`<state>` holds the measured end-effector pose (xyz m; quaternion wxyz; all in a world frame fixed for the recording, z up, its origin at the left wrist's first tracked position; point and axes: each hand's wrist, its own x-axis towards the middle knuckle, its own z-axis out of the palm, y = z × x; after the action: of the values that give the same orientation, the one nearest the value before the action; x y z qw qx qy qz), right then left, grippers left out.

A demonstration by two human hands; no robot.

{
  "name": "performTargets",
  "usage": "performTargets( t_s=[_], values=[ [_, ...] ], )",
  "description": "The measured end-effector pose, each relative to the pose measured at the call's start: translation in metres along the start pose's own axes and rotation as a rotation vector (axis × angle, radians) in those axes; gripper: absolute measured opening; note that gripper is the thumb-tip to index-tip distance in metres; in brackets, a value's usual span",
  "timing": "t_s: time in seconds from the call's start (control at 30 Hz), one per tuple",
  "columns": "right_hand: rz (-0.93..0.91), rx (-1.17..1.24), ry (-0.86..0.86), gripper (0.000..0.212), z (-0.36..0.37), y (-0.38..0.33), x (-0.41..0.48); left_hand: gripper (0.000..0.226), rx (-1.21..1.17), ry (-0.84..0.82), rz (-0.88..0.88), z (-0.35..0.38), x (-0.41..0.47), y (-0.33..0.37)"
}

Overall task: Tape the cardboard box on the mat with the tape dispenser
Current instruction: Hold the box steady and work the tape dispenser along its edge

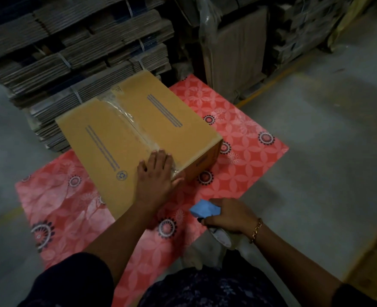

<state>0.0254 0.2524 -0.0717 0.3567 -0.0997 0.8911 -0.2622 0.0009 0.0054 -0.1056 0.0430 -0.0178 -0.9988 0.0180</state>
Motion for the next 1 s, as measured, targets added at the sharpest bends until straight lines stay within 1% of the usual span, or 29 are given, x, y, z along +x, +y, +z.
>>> performTargets(
  t_s=[0.17, 0.23, 0.3, 0.33, 0.37, 0.4, 0.47, 0.5, 0.57, 0.67, 0.73, 0.9, 1.0],
  values=[
    [0.018, 0.076, -0.005, 0.060, 0.004, 0.014, -0.015, 0.090, 0.068, -0.058, 0.046, -0.005, 0.000, 0.000],
    [0.017, 0.083, 0.010, 0.056, 0.006, 0.019, -0.020, 0.104, 0.093, -0.108, 0.054, -0.008, -0.001, 0.000],
    [0.010, 0.102, 0.037, 0.059, 0.005, 0.022, -0.025, 0.115, 0.086, -0.126, 0.040, -0.009, -0.002, -0.001],
    [0.000, 0.109, 0.051, 0.062, 0.005, 0.023, -0.028, 0.116, 0.070, -0.107, 0.032, -0.009, -0.001, -0.001],
    [-0.007, 0.110, 0.063, 0.064, 0.004, 0.023, -0.030, 0.115, 0.046, -0.068, 0.020, -0.007, 0.001, 0.001],
    [-0.013, 0.113, 0.072, 0.063, 0.003, 0.023, -0.032, 0.108, 0.019, -0.021, 0.000, -0.008, 0.002, 0.004],
    [-0.018, 0.129, 0.090, 0.052, 0.001, 0.023, -0.037, 0.082, -0.018, 0.070, -0.055, -0.012, 0.007, 0.012],
    [-0.020, 0.135, 0.097, 0.047, 0.000, 0.023, -0.037, 0.072, -0.008, 0.102, -0.073, -0.014, 0.009, 0.016],
    [-0.024, 0.150, 0.104, 0.045, -0.001, 0.022, -0.037, 0.063, 0.047, 0.128, -0.080, -0.015, 0.012, 0.019],
    [-0.025, 0.145, 0.114, 0.051, -0.001, 0.023, -0.041, 0.064, 0.107, 0.114, -0.059, -0.014, 0.010, 0.018],
    [-0.008, 0.134, 0.113, 0.056, 0.003, 0.026, -0.035, 0.065, 0.108, 0.073, -0.041, -0.007, 0.010, 0.018],
    [-0.031, 0.164, 0.144, 0.051, 0.004, 0.025, -0.036, 0.069, 0.131, 0.063, -0.018, -0.007, 0.012, 0.021],
    [-0.051, 0.148, 0.141, 0.056, 0.002, 0.022, -0.034, 0.070, 0.127, 0.054, -0.024, -0.009, 0.012, 0.020]
  ],
)
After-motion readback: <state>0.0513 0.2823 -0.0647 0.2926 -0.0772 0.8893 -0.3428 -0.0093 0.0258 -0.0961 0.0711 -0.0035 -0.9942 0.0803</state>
